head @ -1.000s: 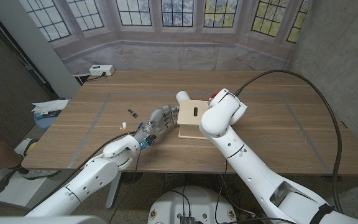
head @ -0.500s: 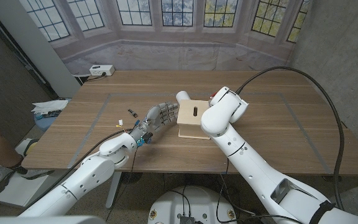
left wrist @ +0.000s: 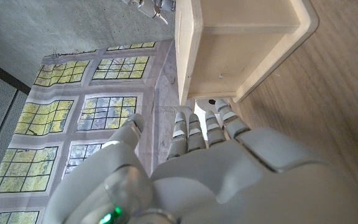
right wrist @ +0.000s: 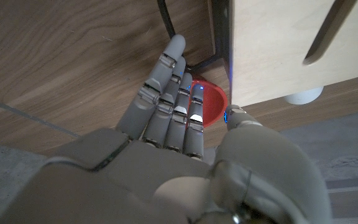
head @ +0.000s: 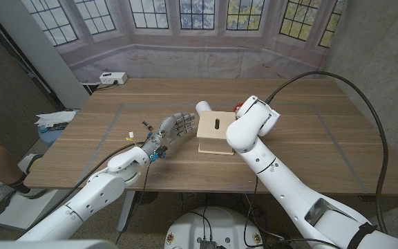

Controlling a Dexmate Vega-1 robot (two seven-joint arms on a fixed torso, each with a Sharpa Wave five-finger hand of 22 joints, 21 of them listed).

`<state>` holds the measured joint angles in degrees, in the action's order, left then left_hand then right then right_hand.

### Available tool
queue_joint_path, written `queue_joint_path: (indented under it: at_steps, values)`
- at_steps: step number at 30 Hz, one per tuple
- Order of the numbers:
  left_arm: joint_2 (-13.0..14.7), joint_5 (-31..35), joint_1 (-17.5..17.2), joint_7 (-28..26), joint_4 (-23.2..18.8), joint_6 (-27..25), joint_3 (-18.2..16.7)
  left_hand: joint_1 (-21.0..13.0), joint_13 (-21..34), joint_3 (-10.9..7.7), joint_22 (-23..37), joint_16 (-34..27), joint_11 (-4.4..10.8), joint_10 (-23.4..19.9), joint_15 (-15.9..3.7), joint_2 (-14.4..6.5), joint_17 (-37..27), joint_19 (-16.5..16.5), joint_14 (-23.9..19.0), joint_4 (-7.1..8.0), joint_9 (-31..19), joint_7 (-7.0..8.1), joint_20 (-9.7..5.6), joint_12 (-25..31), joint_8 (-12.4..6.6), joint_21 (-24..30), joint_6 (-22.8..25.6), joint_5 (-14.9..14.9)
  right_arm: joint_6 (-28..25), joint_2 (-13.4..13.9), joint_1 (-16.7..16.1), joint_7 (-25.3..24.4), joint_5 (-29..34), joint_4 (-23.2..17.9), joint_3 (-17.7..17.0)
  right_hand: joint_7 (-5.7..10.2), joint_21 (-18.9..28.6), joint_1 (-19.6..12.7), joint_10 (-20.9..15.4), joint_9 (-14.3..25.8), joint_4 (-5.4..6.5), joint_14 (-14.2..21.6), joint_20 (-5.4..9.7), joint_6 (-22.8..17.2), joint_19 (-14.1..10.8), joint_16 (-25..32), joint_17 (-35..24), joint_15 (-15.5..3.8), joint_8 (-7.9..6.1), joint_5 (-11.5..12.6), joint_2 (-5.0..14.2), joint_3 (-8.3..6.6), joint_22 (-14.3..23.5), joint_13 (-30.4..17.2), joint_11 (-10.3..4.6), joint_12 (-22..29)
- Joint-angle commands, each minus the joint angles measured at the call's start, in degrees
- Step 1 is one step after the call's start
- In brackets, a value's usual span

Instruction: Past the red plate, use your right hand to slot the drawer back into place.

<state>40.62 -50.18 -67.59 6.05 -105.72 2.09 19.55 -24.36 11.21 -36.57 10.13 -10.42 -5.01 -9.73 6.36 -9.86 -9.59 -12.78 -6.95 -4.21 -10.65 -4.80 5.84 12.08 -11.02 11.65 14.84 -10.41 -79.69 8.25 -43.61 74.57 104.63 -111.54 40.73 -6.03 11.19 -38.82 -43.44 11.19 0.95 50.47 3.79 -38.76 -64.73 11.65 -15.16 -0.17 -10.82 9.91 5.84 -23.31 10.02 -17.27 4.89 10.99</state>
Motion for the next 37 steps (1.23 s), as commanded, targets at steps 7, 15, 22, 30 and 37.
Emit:
queue_joint_path:
  at_steps: [7,15,22,30,37]
  values:
    - [-0.20,1.04,-0.68,-1.80,-0.19,1.67,-0.75,-0.42,0.13,0.35,0.17,0.09,-0.08,0.38,0.50,-0.43,-0.28,0.07,0.27,0.39,-0.19,-0.10,0.44,-0.19,0.41,-0.11,-1.05,0.01,-0.29,4.18,-0.78,-5.42,-6.39,-5.19,-1.16,0.10,-0.52,1.36,0.80,0.12,-0.52,-2.79,-0.65,0.06,2.86,-0.29,-0.20,0.27,-0.48,0.28,0.35,0.53,0.09,0.20,-0.40,0.07]
    - [-0.68,1.91,-0.63,-2.86,0.31,2.80,-1.04,-0.43,0.13,0.33,0.17,0.09,0.08,0.55,0.45,-0.60,-0.30,0.13,0.36,0.48,-0.19,-0.10,0.38,-0.24,0.40,-0.11,-1.14,-0.02,-0.29,5.65,-2.06,-14.81,-16.43,-8.92,-2.93,0.41,-0.62,1.49,1.62,0.10,-0.88,-4.17,-0.98,0.47,3.87,-0.53,-0.16,0.52,-0.40,0.30,0.42,0.66,0.09,0.37,-0.79,-0.12]
    - [-0.83,2.62,-0.87,-3.89,0.26,3.58,-1.38,-0.42,0.14,0.21,0.18,0.11,0.00,0.58,0.42,-0.68,-0.31,0.15,0.41,0.58,-0.19,-0.06,0.38,-0.23,0.48,-0.10,-1.47,-0.08,-0.29,7.43,-3.25,-27.52,-29.83,-12.81,-4.25,0.71,-0.59,1.63,1.74,0.10,-1.09,-4.65,-0.98,0.42,4.41,-0.51,-0.07,0.43,-0.49,0.31,0.57,0.69,0.08,0.52,-1.21,-0.06]
    - [-0.95,3.93,-0.88,-4.83,0.59,4.83,-1.67,-1.16,0.14,-1.02,0.19,0.07,-0.29,0.78,0.48,-1.96,-0.42,0.27,0.70,0.94,-0.19,-0.19,0.50,-0.25,0.47,-0.10,-1.79,-0.69,-0.24,11.03,-3.91,-47.20,-47.85,-17.06,-3.80,1.36,-0.58,1.55,1.28,0.10,-1.52,-5.04,-0.80,-0.13,5.26,-0.28,-0.11,-0.66,-0.76,0.34,1.02,0.63,0.07,0.71,-1.97,0.22]
    - [-1.37,4.42,-0.92,-5.45,1.27,5.83,-1.97,-1.75,0.14,-1.63,0.19,0.05,-0.01,0.70,0.23,-1.67,-0.32,0.24,0.62,0.72,-0.18,0.06,0.18,-0.18,0.38,-0.06,-1.71,-1.07,2.21,12.85,-5.12,-60.97,-60.43,-19.17,-4.98,1.97,-0.62,1.27,0.96,0.09,-1.99,-5.05,-0.43,-0.47,5.89,0.02,-0.22,-1.39,-0.89,0.33,1.39,0.54,0.06,0.85,-2.22,0.37]
